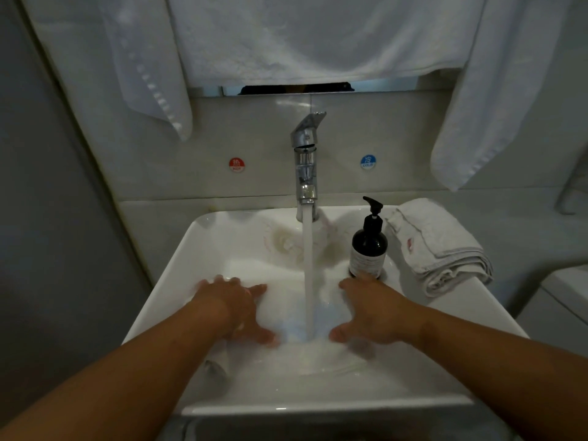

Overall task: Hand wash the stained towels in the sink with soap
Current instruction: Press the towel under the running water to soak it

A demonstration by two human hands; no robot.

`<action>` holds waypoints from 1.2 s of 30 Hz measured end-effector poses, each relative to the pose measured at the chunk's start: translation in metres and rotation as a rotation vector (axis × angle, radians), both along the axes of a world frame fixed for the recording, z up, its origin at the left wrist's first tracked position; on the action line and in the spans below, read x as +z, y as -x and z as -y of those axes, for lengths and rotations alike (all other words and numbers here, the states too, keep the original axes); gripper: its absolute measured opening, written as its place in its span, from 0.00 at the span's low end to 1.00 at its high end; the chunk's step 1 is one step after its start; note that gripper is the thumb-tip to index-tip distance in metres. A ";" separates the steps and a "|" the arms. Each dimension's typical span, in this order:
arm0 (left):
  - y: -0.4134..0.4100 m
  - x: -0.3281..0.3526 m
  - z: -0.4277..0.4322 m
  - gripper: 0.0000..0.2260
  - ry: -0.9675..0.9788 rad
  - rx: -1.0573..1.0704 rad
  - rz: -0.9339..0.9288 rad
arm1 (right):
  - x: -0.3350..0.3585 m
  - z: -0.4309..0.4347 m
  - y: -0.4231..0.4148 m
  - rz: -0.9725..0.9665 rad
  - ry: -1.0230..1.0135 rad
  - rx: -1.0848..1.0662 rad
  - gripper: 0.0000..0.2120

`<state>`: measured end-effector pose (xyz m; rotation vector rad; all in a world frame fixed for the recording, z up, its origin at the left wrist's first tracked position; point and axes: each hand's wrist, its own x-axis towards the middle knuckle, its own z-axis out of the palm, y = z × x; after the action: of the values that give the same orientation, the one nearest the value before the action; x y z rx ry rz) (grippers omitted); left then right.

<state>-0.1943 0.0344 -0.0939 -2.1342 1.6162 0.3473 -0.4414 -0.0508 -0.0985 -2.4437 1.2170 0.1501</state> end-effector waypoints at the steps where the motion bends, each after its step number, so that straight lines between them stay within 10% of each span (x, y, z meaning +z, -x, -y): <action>1: -0.001 0.000 0.000 0.56 -0.007 -0.017 0.012 | 0.000 0.000 0.002 -0.005 -0.049 -0.033 0.45; 6: -0.002 0.003 -0.005 0.55 -0.015 -0.079 -0.019 | 0.006 -0.004 0.005 0.044 -0.245 -0.053 0.39; 16: -0.009 0.005 -0.008 0.51 0.023 -0.140 -0.444 | 0.072 0.014 0.048 -0.073 -0.008 -0.170 0.23; 36: -0.015 0.021 0.000 0.49 -0.096 -0.085 -0.205 | 0.037 -0.014 0.050 -0.398 0.125 -0.012 0.31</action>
<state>-0.1790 0.0348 -0.0726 -2.0061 1.7575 0.6206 -0.4912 -0.0367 -0.0613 -2.5930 1.4395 0.5976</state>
